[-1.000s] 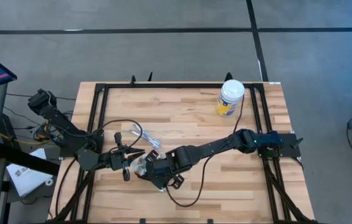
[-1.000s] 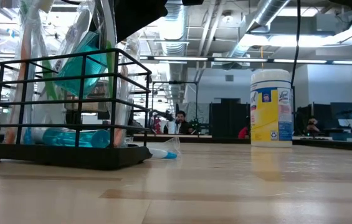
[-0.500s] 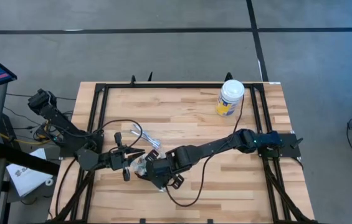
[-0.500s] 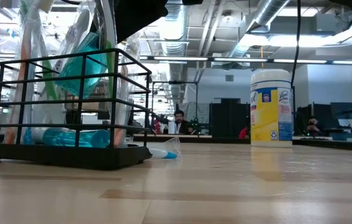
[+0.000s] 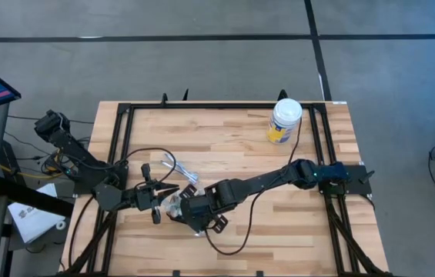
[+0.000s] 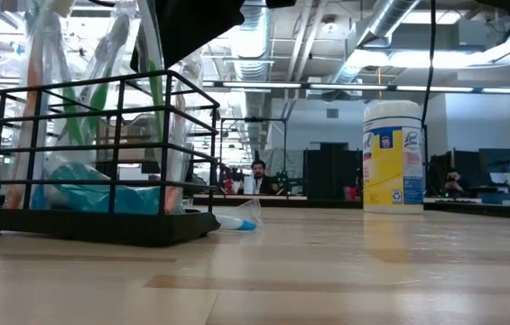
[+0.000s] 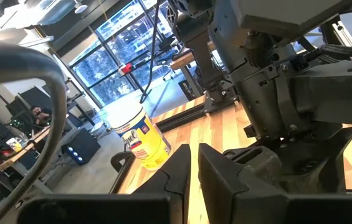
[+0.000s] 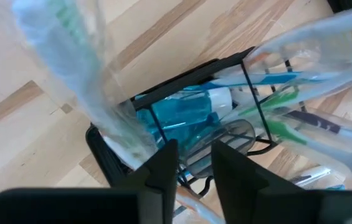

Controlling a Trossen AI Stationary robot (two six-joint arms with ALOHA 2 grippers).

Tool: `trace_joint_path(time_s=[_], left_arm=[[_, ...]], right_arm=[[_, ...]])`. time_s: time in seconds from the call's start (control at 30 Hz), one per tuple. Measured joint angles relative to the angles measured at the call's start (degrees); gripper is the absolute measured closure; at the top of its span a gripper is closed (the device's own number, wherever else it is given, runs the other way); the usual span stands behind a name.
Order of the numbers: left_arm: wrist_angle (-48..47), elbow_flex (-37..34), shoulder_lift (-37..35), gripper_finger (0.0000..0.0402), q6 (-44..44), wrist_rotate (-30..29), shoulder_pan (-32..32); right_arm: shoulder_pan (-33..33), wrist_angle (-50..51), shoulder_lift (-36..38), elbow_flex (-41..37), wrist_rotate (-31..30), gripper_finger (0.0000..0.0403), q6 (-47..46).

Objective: Pick & Place toothbrushing station
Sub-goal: Put the blue toothbrush into the mesh organizer

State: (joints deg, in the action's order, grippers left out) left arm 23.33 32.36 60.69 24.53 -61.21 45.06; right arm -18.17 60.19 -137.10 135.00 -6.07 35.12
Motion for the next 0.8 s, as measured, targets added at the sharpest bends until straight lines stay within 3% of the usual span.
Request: trace_joint_path(time_s=[0.27,0.53,0.8], left_arm=[[0.0,0.0,-0.02,0.0376,0.0,0.0,0.0],[-0.26,0.0,-0.02,0.0376,0.0,0.0,0.0],[-0.1,0.0,-0.04,0.0376,0.0,-0.02,0.0]], right_arm=[[0.0,-2.46,0.0,0.0,-0.26,0.0353,-0.4],[-1.47,-1.95,0.86,0.0,-7.56,0.0353,-1.16],[-2.43,4.48,7.36,0.04,-6.36,0.0353,-15.82]])
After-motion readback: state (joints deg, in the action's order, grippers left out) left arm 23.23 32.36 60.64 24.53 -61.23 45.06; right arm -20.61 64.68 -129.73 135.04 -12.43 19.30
